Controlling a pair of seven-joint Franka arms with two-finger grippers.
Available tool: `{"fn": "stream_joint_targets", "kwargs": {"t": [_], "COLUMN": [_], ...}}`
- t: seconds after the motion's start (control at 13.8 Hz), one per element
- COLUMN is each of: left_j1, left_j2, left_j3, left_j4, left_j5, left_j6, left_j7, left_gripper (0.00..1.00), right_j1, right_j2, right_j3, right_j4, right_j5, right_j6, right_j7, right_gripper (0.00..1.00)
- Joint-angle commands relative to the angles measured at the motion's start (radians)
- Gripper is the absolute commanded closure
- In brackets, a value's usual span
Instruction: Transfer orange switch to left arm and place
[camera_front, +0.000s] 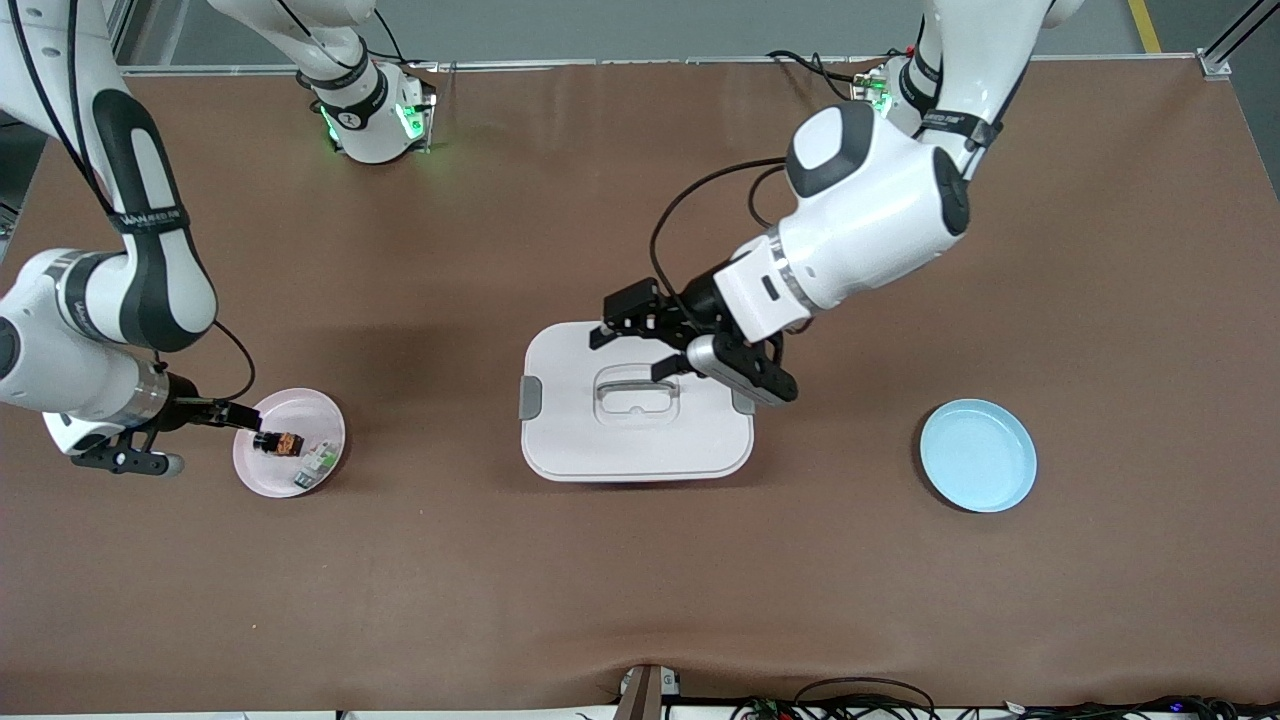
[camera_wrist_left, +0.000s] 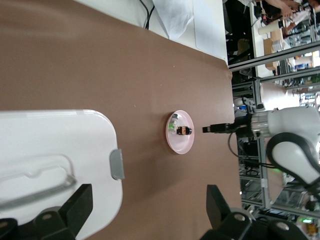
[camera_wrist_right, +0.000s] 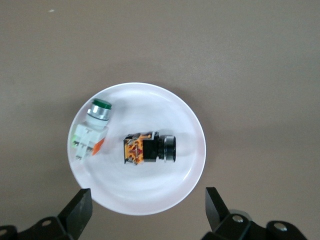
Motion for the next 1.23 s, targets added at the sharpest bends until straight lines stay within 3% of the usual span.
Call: {"fn": "stream_joint_targets", "kwargs": {"t": [0.0,0.22,0.51,0.94,1.16], "left_j1": [-0.018,-0.018,-0.013,0.091,0.122], "left_j2": [0.004,0.002,0.005,-0.003,-0.003], "left_j3": [0.000,-0.040,-0.040,-0.035,-0.032], "left_j4": [0.012,0.010,0.007,0.009,0.009], "left_j5": [-0.020,-0.081,-0.141,-0.104,-0.095], "left_j6": [0.024,-0.013,-0.155,-0.344,-0.352], "left_j7": [-0.103,-0.111,-0.110,-0.030,0.034], "left_gripper": [0.00,0.00,0.00,0.00,0.00], "right_j1": [-0.026,-0.024,-0.018,0.009,0.008], "right_j2": [0.040,0.067,0.116,0.142,0.146], "right_j3": [0.008,0.008,0.011,0.011,0.011], "right_j4": [-0.033,-0.036,-0.033,-0.025,-0.021], "right_j5": [0.002,0.002,0.007,0.039,0.037], "right_j6": [0.099,0.119,0.150,0.151,0.153], "right_j7": [0.005,0.016,0.045,0.048,0.046], "right_gripper": [0.00,0.00,0.00,0.00,0.00]}}
